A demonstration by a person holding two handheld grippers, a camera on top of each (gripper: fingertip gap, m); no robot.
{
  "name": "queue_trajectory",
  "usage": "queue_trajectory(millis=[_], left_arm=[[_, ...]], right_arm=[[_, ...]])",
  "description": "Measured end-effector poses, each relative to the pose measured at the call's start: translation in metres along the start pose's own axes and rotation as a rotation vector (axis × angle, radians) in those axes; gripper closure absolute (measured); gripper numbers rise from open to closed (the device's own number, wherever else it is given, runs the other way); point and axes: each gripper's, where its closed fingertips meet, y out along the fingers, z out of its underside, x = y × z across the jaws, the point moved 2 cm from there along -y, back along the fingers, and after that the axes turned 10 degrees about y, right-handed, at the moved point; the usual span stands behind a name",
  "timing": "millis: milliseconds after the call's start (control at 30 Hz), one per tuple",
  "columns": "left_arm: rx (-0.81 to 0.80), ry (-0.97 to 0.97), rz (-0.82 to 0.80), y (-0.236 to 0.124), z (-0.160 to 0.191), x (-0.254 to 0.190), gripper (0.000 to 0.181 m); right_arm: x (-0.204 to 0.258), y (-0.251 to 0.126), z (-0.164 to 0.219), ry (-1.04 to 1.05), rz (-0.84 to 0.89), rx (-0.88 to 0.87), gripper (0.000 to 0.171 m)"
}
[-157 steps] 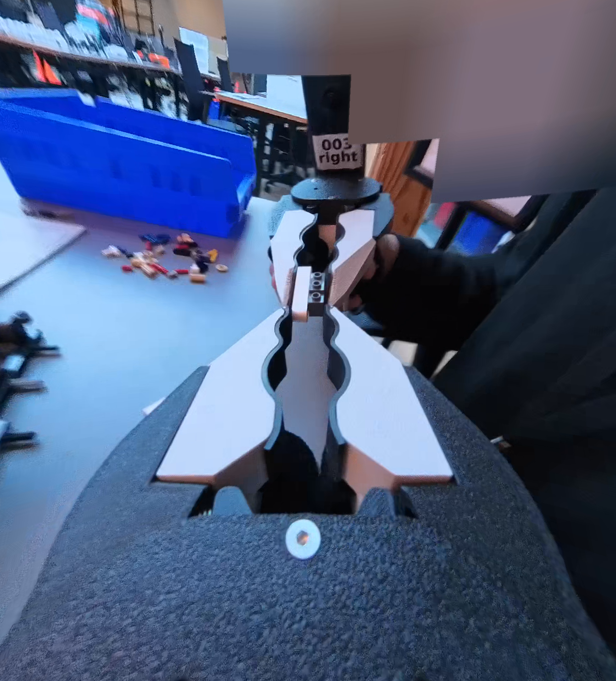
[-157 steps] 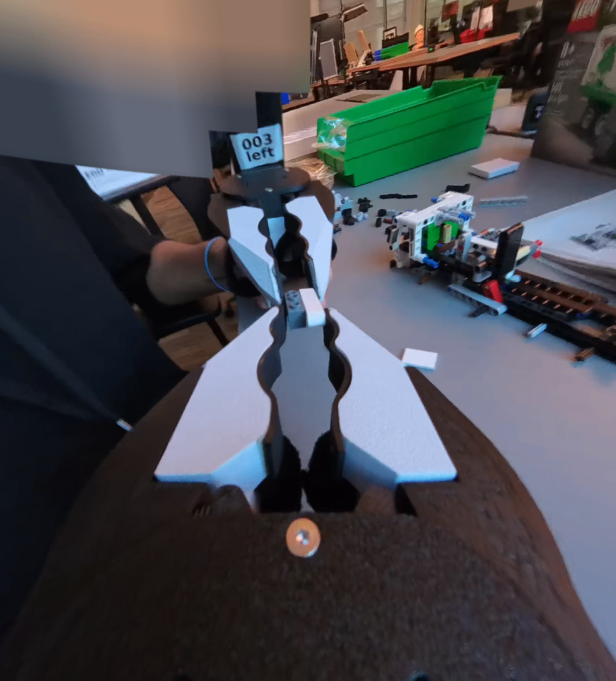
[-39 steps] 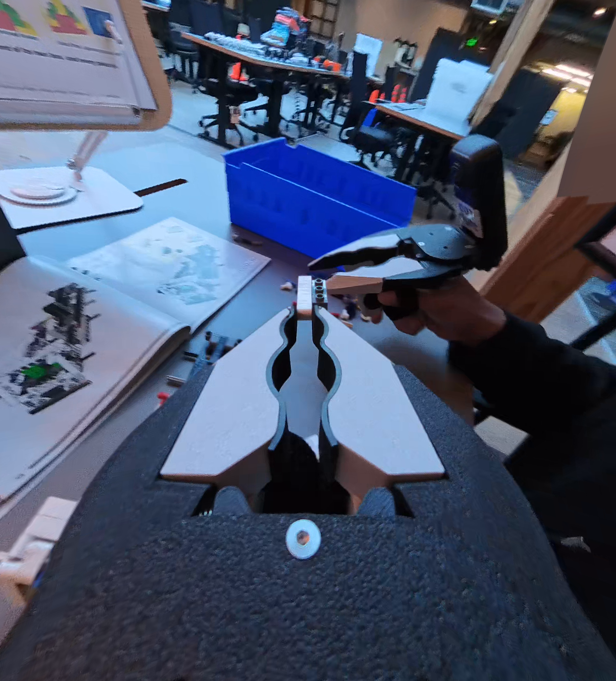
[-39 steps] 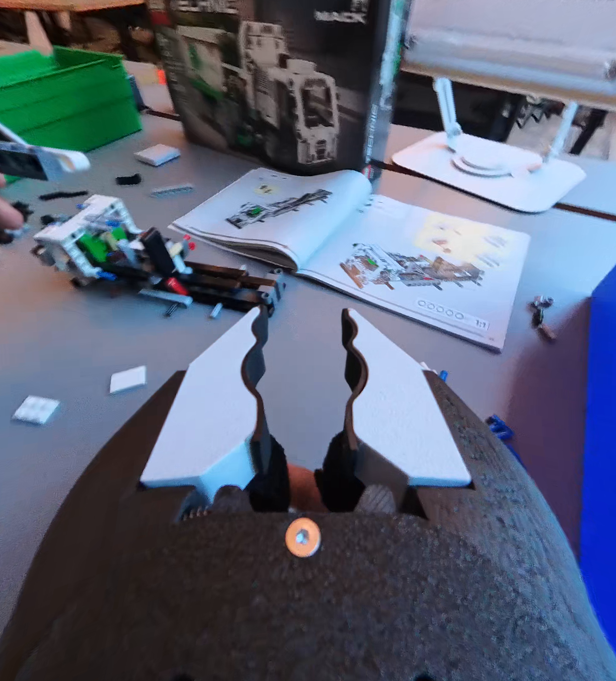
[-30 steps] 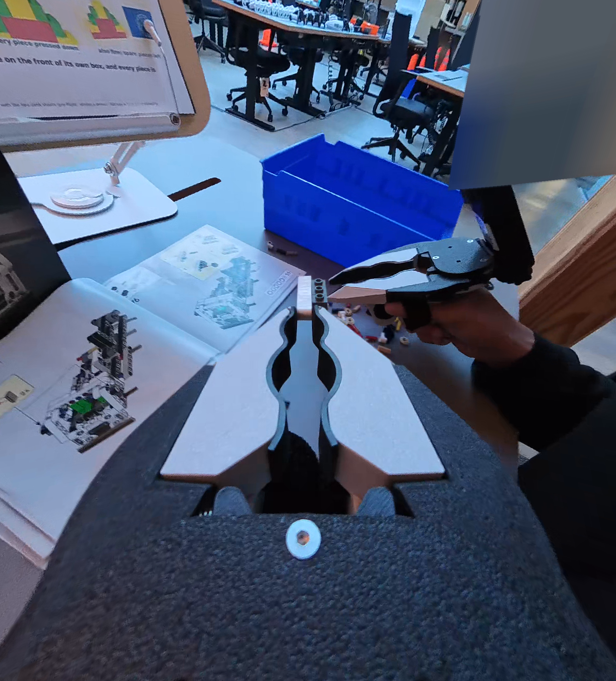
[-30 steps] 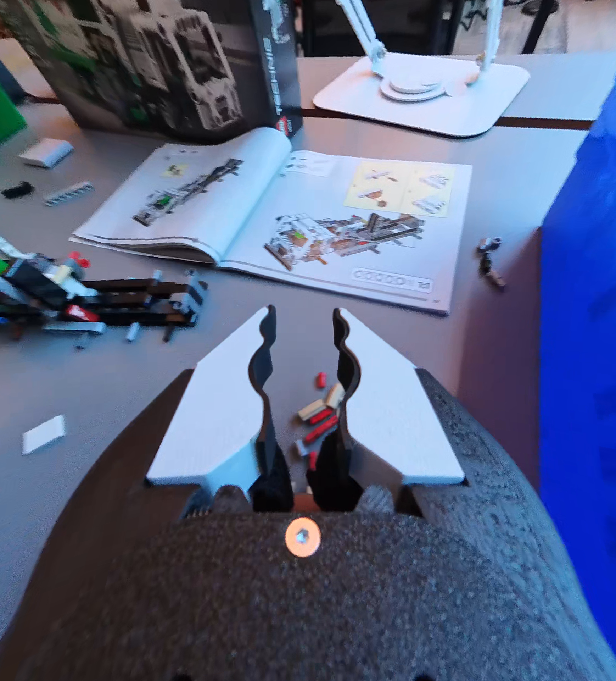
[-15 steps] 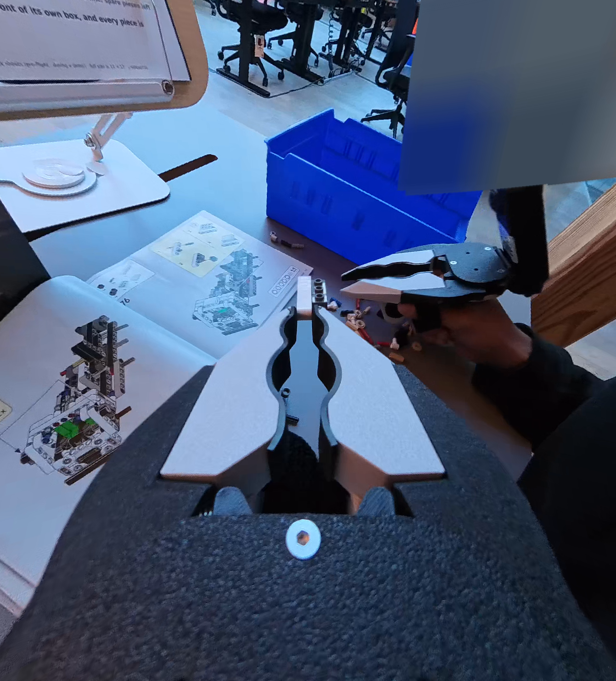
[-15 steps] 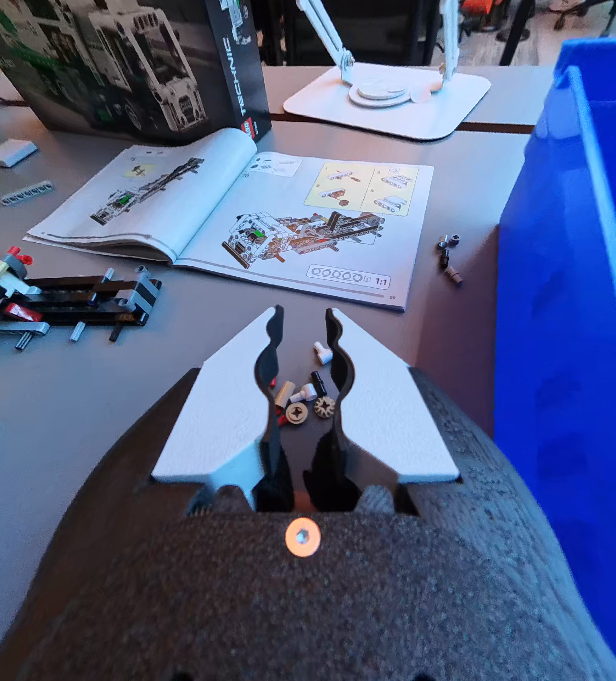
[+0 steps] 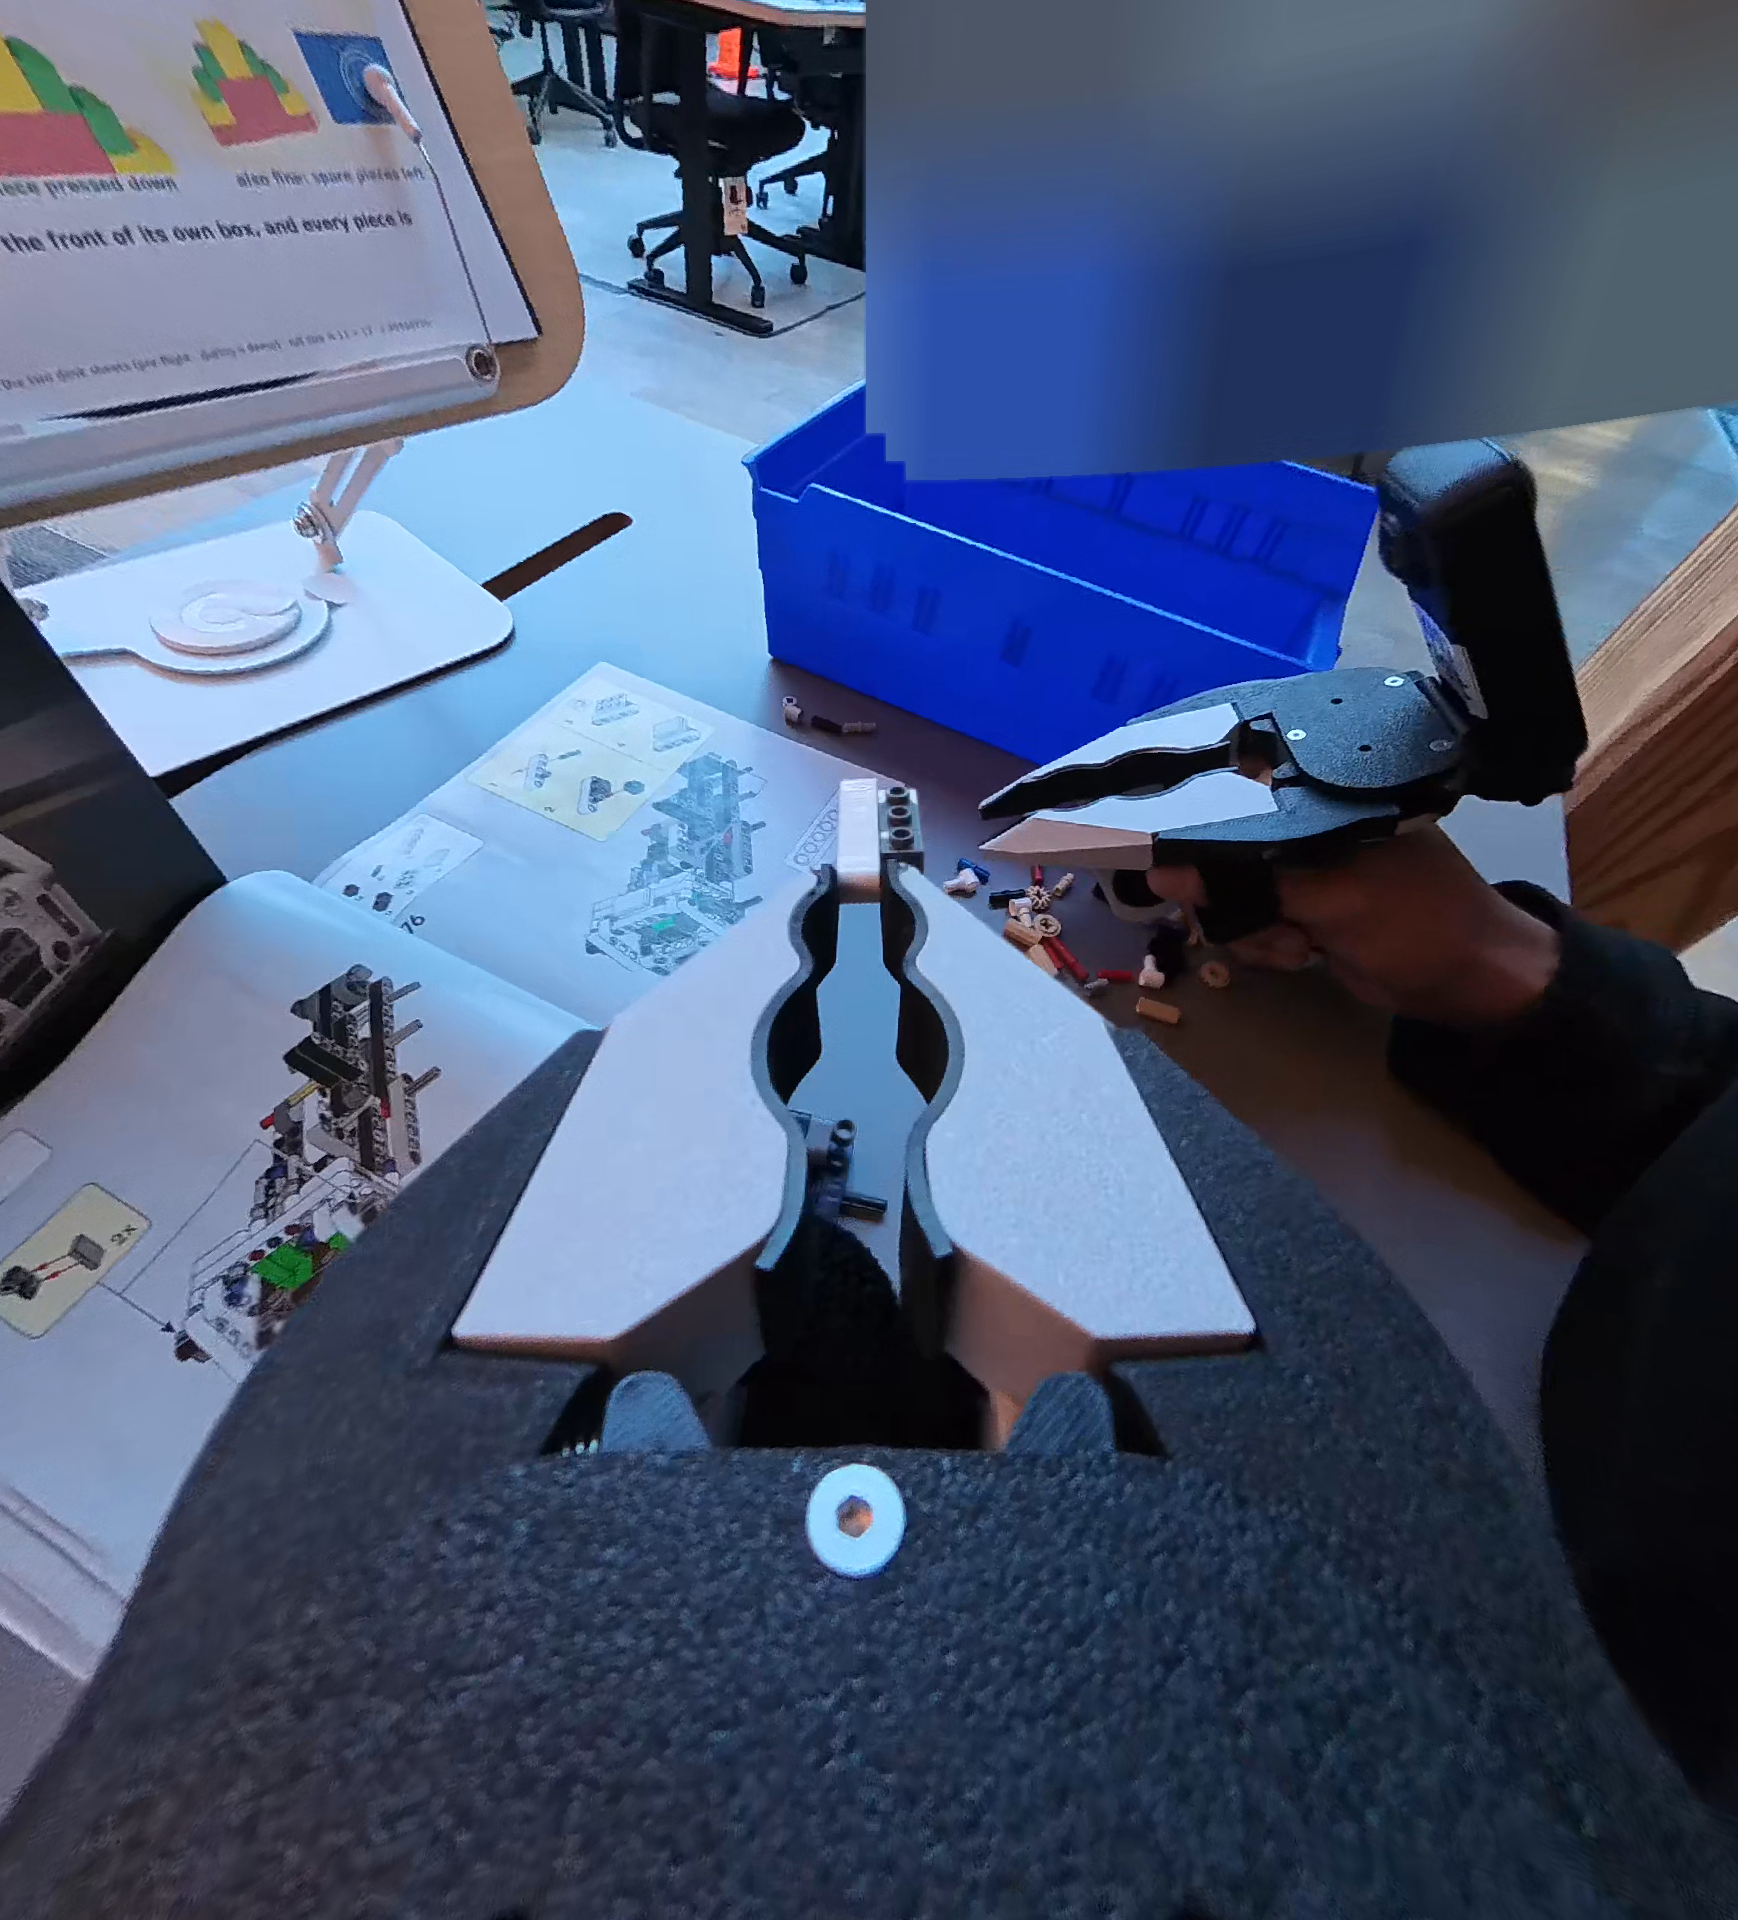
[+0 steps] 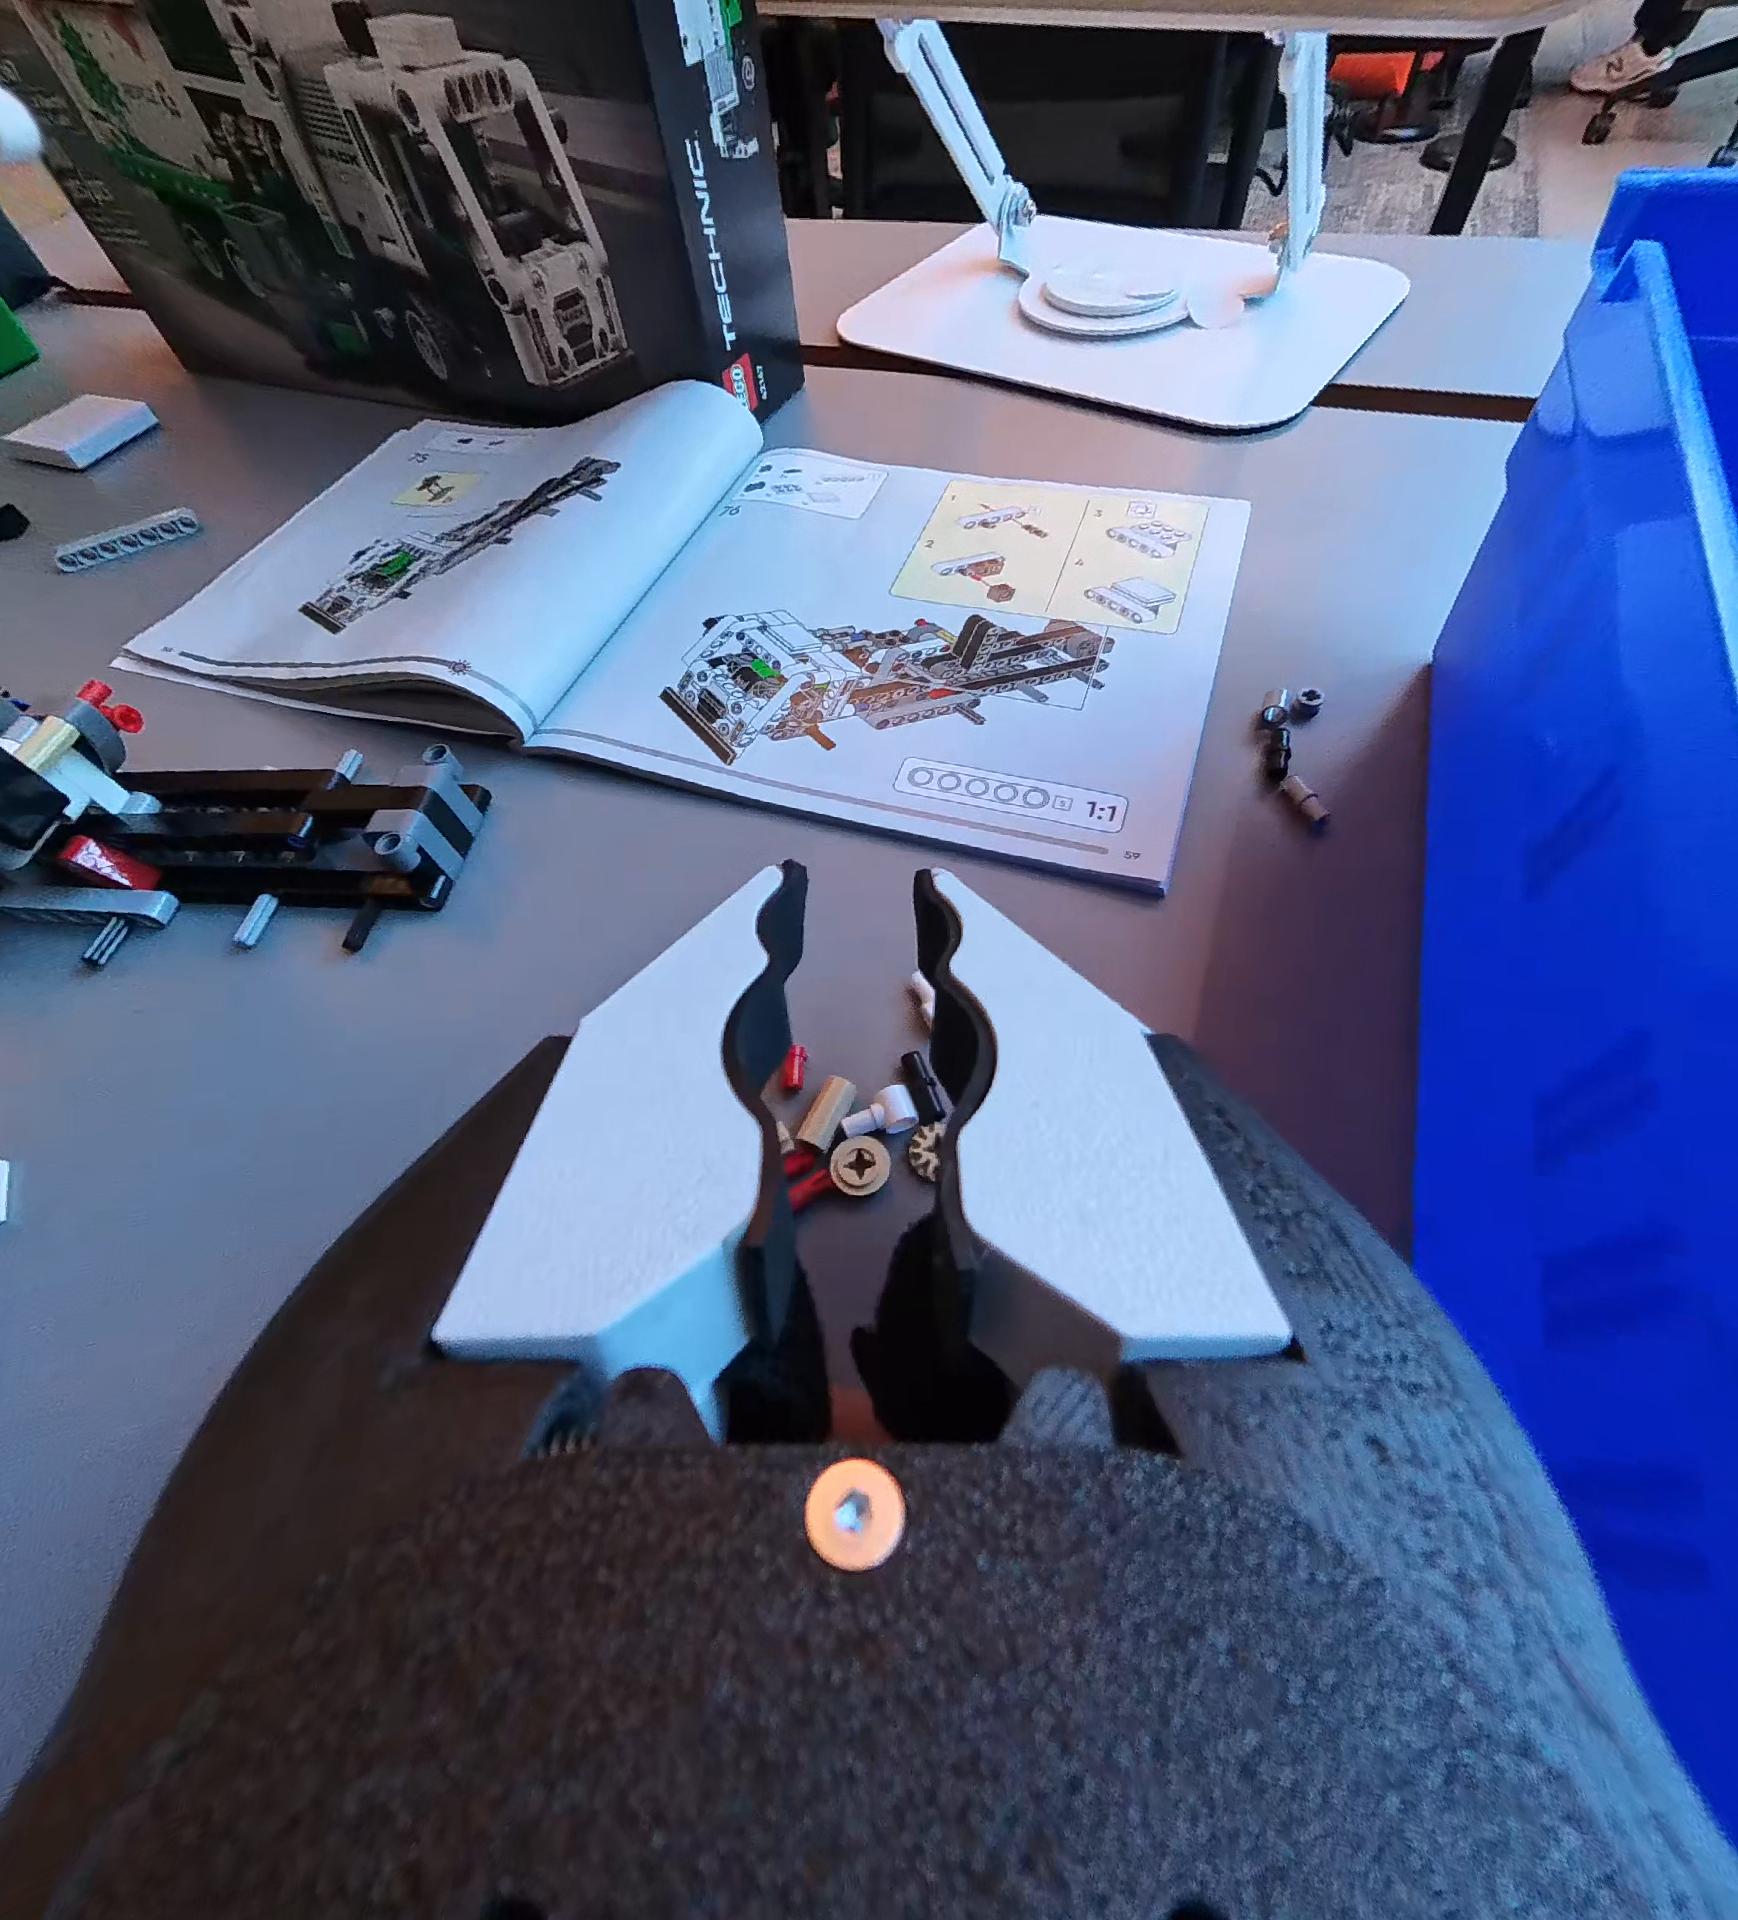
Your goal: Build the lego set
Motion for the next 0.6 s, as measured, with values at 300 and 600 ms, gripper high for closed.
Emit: queue_trajectory(millis=[300, 600], left_arm=[[-0.013, -0.009, -0.005, -0.007, 0.002, -0.003, 0.174], [-0.020, 0.009, 0.012, -0.003, -0.001, -0.011, 0.174]], right_arm=[[0.002, 0.000, 0.000, 0.012, -0.022, 0.002, 0.151], [0.004, 0.001, 0.001, -0.009, -0.021, 0.009, 0.152]])
